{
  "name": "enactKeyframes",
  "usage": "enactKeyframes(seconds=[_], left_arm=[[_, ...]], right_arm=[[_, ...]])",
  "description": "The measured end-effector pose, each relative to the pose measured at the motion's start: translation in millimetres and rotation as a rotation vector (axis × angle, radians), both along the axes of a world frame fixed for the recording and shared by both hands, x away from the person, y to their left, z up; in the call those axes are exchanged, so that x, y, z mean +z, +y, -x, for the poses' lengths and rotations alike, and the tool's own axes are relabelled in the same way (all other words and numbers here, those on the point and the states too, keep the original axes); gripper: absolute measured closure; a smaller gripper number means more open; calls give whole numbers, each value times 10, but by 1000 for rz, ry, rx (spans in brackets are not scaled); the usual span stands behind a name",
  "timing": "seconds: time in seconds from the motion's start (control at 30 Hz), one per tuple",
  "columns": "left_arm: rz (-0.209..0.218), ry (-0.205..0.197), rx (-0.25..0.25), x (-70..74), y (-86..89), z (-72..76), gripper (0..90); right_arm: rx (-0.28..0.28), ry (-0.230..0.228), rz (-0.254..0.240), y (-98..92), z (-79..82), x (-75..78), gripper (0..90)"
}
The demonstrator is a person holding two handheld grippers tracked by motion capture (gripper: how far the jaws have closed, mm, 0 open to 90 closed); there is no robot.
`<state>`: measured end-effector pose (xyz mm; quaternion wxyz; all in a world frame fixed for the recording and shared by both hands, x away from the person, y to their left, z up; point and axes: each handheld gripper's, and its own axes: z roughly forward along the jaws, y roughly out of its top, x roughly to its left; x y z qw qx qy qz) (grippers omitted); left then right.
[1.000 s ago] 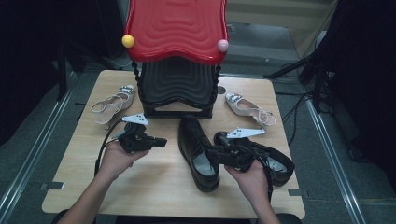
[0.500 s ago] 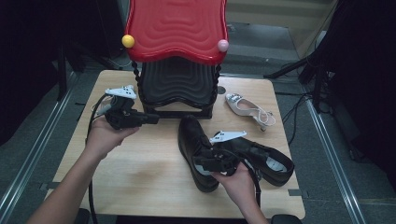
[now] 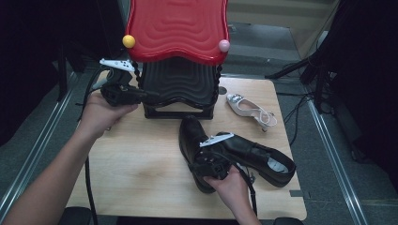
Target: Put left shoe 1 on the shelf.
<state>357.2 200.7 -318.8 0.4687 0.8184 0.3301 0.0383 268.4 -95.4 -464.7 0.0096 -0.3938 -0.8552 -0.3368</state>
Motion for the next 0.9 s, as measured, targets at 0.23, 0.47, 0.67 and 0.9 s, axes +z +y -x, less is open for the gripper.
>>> enactKeyframes(seconds=[0.23,0.47,0.67,0.9], left_arm=[[0,-33,16,421,68,-186,890],[-5,-59,56,699,114,-381,894],[-27,-95,95,936,70,-518,893],[-65,-88,123,1004,-50,-709,896]], right_arm=[[-38,15,56,240,-124,-82,581],[-62,-17,152,314,-118,-152,704],[-54,-1,157,299,-121,-152,842],[-47,0,104,150,-142,-87,871]])
